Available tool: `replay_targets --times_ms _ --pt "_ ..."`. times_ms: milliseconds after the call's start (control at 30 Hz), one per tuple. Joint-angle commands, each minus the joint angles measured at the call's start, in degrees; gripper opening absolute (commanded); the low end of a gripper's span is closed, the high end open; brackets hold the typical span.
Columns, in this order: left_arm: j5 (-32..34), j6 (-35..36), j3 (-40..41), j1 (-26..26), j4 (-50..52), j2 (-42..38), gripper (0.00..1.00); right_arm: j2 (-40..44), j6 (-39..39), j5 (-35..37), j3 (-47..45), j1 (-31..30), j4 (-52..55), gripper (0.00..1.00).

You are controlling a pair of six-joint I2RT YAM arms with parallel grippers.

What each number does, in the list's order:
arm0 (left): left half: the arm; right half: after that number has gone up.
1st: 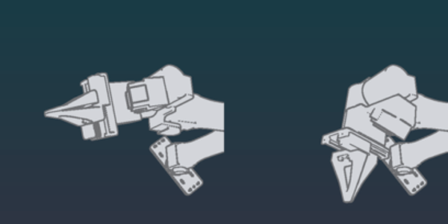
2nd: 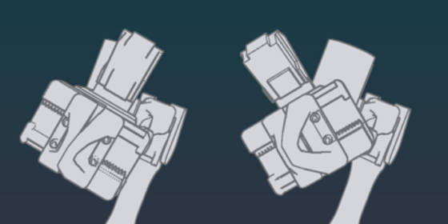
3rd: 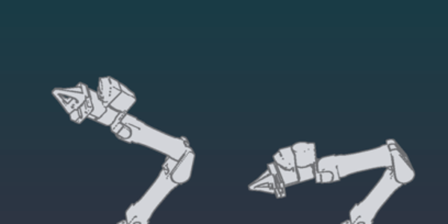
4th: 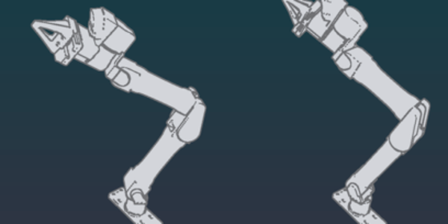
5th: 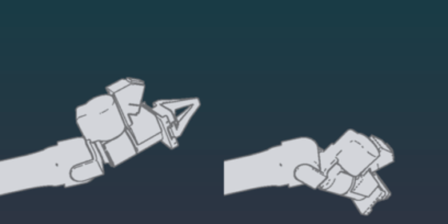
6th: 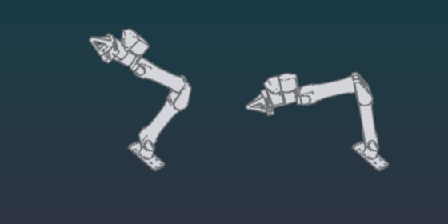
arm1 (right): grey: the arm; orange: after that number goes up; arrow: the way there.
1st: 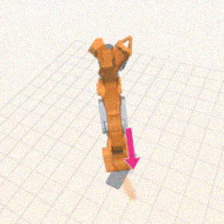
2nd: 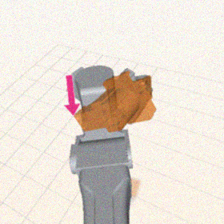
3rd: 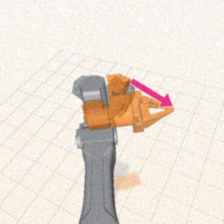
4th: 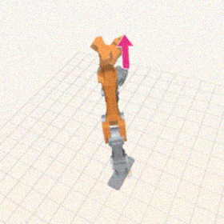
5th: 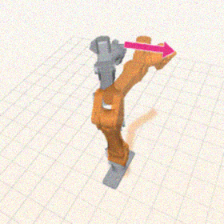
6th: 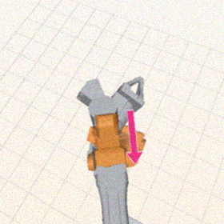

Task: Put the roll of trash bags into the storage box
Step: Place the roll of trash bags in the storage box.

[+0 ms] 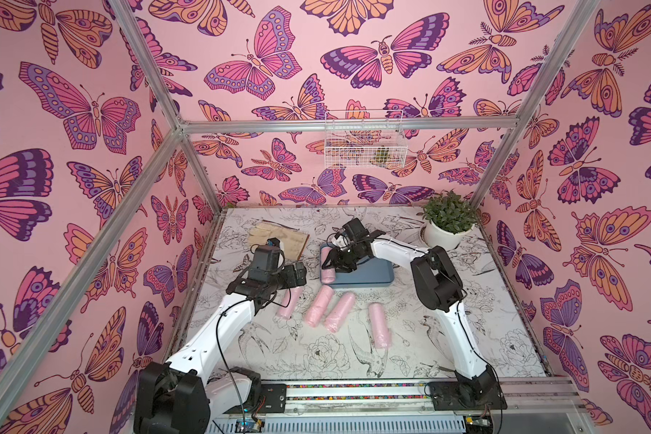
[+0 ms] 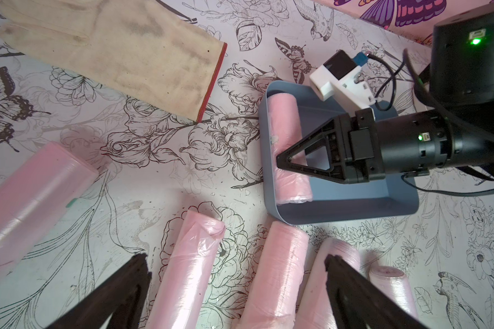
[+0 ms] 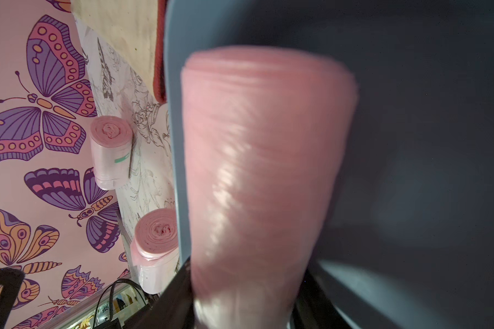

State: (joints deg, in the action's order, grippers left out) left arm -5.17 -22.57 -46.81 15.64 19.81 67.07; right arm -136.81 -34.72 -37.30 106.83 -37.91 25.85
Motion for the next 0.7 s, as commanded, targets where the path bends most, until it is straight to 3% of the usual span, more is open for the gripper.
replay_targets --times_ms 0,367,667 --pt "-1.0 -0.1 1.2 -0.4 0.9 -0.5 1.0 -1.1 0.0 -0.8 -0.5 -0.2 0.3 0.56" --pt "-1.1 -0.1 1.1 -0.4 0.9 -0.6 1.0 0.6 5.4 4.9 2.1 -0.1 8.8 0.68" --pt "-1.2 -0.1 1.1 -0.4 0.9 -0.6 1.0 0.8 7.0 7.3 3.4 0.4 12.4 0.72"
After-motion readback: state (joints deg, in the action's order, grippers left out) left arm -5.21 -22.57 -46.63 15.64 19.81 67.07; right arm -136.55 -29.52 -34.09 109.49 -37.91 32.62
